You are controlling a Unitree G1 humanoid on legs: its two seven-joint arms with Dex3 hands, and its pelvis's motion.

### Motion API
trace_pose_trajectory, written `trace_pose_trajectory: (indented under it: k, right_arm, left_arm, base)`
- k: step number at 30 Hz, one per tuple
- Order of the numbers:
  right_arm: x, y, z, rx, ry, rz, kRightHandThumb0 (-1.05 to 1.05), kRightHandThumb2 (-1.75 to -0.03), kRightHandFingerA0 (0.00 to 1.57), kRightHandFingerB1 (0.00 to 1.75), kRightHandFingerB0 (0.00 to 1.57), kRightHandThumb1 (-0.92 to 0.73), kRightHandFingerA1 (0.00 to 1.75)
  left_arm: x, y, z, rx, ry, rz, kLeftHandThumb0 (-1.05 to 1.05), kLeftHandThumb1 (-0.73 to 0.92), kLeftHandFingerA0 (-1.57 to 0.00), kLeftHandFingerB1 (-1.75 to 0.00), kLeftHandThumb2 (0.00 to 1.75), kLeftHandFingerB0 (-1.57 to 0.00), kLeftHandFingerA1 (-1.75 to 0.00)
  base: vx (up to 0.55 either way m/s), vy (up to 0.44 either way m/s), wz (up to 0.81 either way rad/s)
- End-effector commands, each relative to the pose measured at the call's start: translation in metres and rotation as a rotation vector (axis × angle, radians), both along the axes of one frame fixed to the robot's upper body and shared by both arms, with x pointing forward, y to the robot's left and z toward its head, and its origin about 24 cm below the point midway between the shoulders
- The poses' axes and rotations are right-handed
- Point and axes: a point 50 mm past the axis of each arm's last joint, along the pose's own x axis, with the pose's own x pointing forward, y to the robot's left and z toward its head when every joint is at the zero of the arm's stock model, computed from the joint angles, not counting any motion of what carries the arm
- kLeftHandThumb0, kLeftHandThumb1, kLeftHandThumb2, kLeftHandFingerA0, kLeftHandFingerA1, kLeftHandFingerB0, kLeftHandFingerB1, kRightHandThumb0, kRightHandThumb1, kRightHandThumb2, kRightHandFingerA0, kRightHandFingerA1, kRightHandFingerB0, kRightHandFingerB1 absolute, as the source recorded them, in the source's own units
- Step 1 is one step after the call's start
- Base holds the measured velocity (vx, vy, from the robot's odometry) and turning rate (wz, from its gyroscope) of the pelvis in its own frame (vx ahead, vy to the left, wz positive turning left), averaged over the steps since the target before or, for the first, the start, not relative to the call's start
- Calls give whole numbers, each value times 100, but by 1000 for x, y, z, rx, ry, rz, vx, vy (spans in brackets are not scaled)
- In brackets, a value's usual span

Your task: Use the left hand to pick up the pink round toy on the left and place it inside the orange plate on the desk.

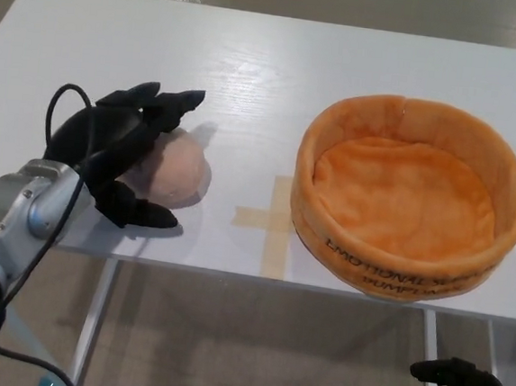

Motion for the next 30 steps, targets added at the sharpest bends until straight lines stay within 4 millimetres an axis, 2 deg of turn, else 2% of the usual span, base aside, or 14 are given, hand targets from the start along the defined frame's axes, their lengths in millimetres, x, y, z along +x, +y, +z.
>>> trace_pose_trajectory:
  k: [1,3,5,6,9,10,12,13,14,15,18,19,21,30]
  right_arm:
    - [-4,-3,-3,5,29,5,-16,-56,49,71,47,-59,81]
    - [-4,-2,-3,0,31,10,-16,-56,47,73,48,-59,81]
    - [-4,-2,-3,0,28,13,-15,-56,48,73,48,-59,82]
    - [-4,-2,-3,-2,27,12,-16,-56,49,72,48,-59,82]
    - [-3,-2,-3,-3,27,9,-16,-56,49,72,48,-58,81]
    - [-3,-2,-2,-2,29,10,-17,-56,47,72,47,-59,80]
    - [-3,-2,-3,0,33,11,-17,-56,47,72,47,-59,80]
    - [-3,-2,-3,12,34,-2,-16,-56,46,71,47,-59,80]
    - [-3,-2,-3,15,35,-5,-16,-56,46,71,47,-59,80]
    - [-2,-2,-2,17,32,-5,-15,-58,46,72,47,-58,80]
    - [-2,-2,-2,12,30,1,-16,-56,47,71,47,-59,80]
    - [-2,-3,-2,11,32,5,-16,-56,47,72,47,-59,81]
    - [-2,-3,-2,11,29,8,-15,-57,48,73,48,-58,82]
    - [0,-2,0,5,24,12,-14,-56,52,72,48,-59,83]
  left_arm:
    - [3,13,3,152,-154,62,-58,38,0,-20,71,-5,0]
    - [3,13,1,154,-151,63,-58,38,0,-21,72,-8,-2]
    - [2,13,-1,160,-156,61,-56,36,0,-27,66,-5,-14]
    - [2,13,-2,162,-157,61,-55,36,0,-27,74,0,-17]
    - [2,12,-3,153,-153,58,-51,35,-2,-31,73,-2,-28]
    - [1,11,-3,103,-136,43,-27,69,-79,-35,62,-46,-84]
    - [1,10,-2,35,-119,20,-27,69,-79,-35,62,-46,-84]
    - [1,9,-3,-18,-78,20,-21,79,-87,-44,63,-74,-138]
    - [1,9,-3,-34,-66,20,-21,79,-87,-44,63,-74,-138]
    - [1,8,-4,-38,-60,19,-20,78,-88,-55,69,-89,-134]
    - [1,7,-5,-33,-61,18,-23,79,-83,-61,69,-91,-137]
    - [0,7,-7,-35,-67,21,-23,83,-80,-74,65,-87,-150]
    - [0,8,-8,-39,-69,22,-23,82,-82,-84,64,-85,-152]
    - [0,9,-8,-36,-69,27,-25,82,-78,-79,64,-84,-155]
  base:
    - [0,0,0]
    - [0,0,0]
    - [0,0,0]
    - [0,0,0]
    - [0,0,0]
    - [0,0,0]
    - [0,0,0]
    - [0,0,0]
    - [0,0,0]
    - [0,0,0]
    - [0,0,0]
    - [0,0,0]
    - [0,0,0]
    - [0,0,0]
